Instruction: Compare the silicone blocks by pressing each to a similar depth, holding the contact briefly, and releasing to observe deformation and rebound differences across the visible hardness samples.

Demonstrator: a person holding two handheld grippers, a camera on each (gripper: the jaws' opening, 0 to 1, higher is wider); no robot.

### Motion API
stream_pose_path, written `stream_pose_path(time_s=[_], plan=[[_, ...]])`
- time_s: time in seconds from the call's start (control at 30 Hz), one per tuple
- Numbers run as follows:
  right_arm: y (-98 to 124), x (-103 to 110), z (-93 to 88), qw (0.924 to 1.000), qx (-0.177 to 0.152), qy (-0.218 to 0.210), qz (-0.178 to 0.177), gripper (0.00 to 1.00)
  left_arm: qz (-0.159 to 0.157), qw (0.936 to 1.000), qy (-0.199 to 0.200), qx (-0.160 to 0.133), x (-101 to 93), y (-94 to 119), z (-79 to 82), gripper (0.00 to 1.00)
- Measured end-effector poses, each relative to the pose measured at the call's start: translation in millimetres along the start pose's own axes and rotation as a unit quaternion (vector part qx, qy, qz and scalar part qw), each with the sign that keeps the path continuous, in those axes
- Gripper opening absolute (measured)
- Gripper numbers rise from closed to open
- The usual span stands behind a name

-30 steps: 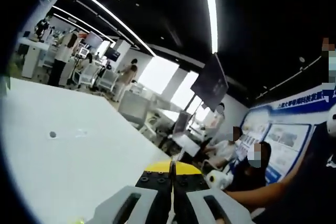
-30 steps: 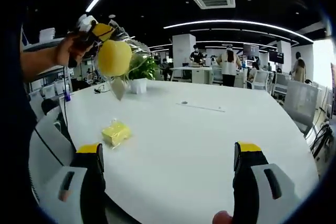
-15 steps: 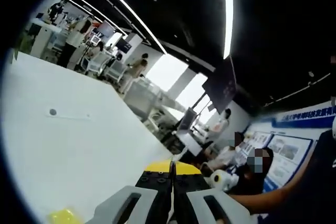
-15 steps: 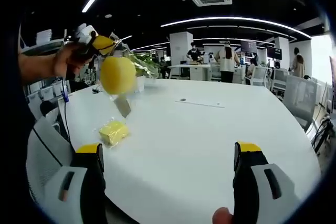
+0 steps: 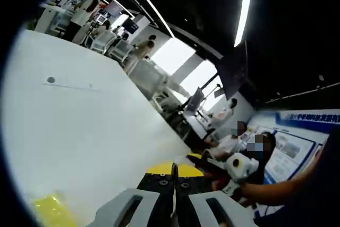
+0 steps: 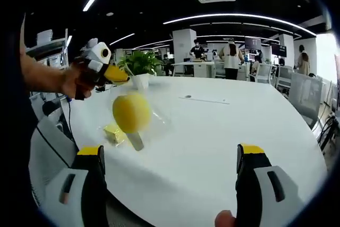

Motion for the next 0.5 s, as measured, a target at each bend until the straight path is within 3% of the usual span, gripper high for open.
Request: stream_pose_path(time_s=[0.37,0.5], plan=[[1.3,2.0,-4.5,1.0,0.0,-0.01,0.001,0.97,0.01,0.9954,0.095,-0.006,30.1,-13.4,-29.8,0.0],[1.4,2.3,-4.2,0.9999,-0.001,-0.012,0.001,0.97,0.031,0.9943,0.1,-0.017,41.0,-12.1,-31.6,0.0]])
Point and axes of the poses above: the point that each gripper's makers call its tool centre point, and the gripper's own axes: y roughly backward along the fingers, x roughly to its left, z roughly out of its top, the point moved 10 cm from there along y, roughly backward along the fingers, and after that the axes turned 4 degrees about -y, right-handed, at the moved point
